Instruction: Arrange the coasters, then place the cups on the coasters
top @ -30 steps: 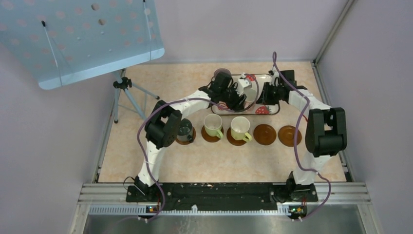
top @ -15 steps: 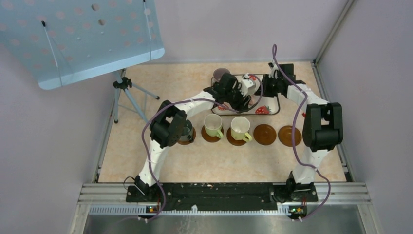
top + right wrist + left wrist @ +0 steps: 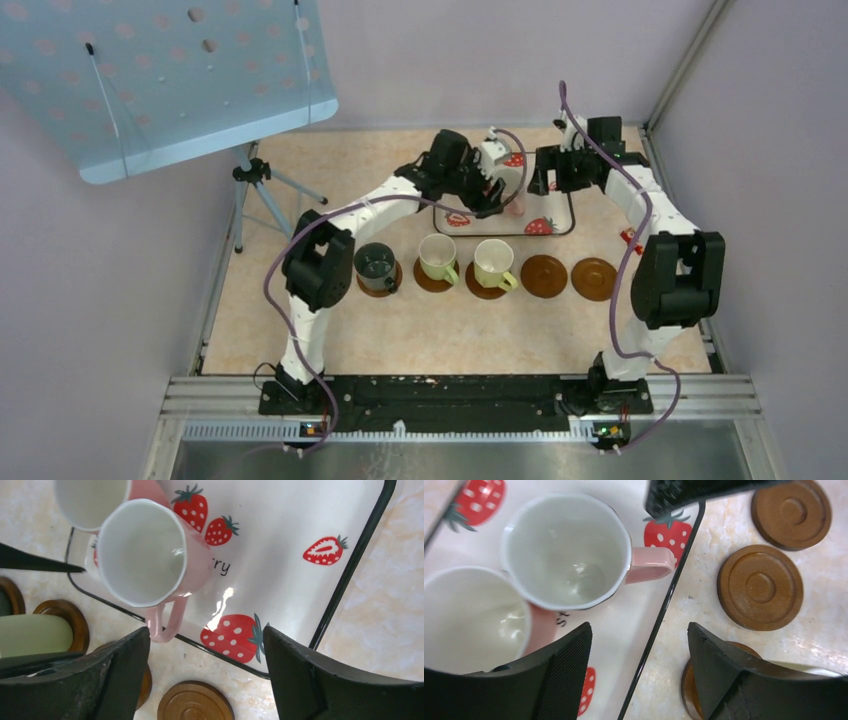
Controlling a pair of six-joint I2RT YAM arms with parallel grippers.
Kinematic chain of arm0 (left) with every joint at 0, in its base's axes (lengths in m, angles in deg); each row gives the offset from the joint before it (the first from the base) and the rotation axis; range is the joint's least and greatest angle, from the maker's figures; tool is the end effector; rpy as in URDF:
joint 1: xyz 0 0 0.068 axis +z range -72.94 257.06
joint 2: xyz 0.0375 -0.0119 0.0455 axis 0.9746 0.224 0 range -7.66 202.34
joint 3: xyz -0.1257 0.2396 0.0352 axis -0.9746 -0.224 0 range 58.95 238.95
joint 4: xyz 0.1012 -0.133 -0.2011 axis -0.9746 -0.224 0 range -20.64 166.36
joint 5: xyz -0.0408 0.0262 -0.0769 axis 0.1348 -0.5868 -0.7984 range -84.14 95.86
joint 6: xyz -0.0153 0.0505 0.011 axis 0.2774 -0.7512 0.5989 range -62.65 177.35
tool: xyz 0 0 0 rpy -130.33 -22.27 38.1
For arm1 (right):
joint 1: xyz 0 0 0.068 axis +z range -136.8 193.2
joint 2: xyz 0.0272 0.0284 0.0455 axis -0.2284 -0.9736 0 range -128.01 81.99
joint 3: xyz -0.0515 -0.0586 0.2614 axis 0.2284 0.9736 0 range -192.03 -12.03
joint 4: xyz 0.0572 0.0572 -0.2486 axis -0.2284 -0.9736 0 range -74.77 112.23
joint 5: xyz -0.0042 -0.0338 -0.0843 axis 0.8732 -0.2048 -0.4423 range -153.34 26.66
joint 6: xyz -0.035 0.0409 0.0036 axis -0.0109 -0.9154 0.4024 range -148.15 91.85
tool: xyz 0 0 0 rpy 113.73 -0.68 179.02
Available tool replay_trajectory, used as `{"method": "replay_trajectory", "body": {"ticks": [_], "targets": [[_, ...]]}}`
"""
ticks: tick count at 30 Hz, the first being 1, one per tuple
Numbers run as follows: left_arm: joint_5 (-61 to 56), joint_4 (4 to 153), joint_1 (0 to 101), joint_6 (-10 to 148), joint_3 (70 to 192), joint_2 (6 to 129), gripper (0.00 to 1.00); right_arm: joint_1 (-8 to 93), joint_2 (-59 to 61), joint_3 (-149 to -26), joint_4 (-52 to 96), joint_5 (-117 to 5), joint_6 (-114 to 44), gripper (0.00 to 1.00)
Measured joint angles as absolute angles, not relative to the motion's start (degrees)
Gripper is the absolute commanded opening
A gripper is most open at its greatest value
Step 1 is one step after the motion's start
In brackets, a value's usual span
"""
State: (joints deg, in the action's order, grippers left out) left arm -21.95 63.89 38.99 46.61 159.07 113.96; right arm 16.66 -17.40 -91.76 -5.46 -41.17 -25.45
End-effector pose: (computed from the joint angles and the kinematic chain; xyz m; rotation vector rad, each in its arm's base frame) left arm 0.3802 -0.3188 0.2454 1.1597 1.8626 -0.7965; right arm 0.3850 0.0367 0.2693 -0.3072 2.3484 0.4688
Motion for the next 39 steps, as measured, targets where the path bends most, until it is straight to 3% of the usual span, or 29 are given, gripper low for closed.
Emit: {"method": "replay_trajectory", "body": {"ticks": [11,22,30,39], "targets": [[-25.8,58.2,49.9,46.8,155.1,96.6,0.97,23.2,-16.0,-97.7,-17.1,-44.5,-18.7,0.78],[-24.4,52.3,58.6,45.9,141.3,84.7,0.99,29.6,-25.3,-101.4,-20.7,-53.0,-17.1,0.64],[-21.6,51.9,59.9,45.8,137.5,78.9,0.99,30.5,-27.6,-101.3,-17.3,-57.3,-17.3,0.42],[-20.6,51.9,59.9,45.5,137.3,78.0,0.99,30.4,-28.0,-100.5,-12.9,-58.5,-17.1,0.00]]}}
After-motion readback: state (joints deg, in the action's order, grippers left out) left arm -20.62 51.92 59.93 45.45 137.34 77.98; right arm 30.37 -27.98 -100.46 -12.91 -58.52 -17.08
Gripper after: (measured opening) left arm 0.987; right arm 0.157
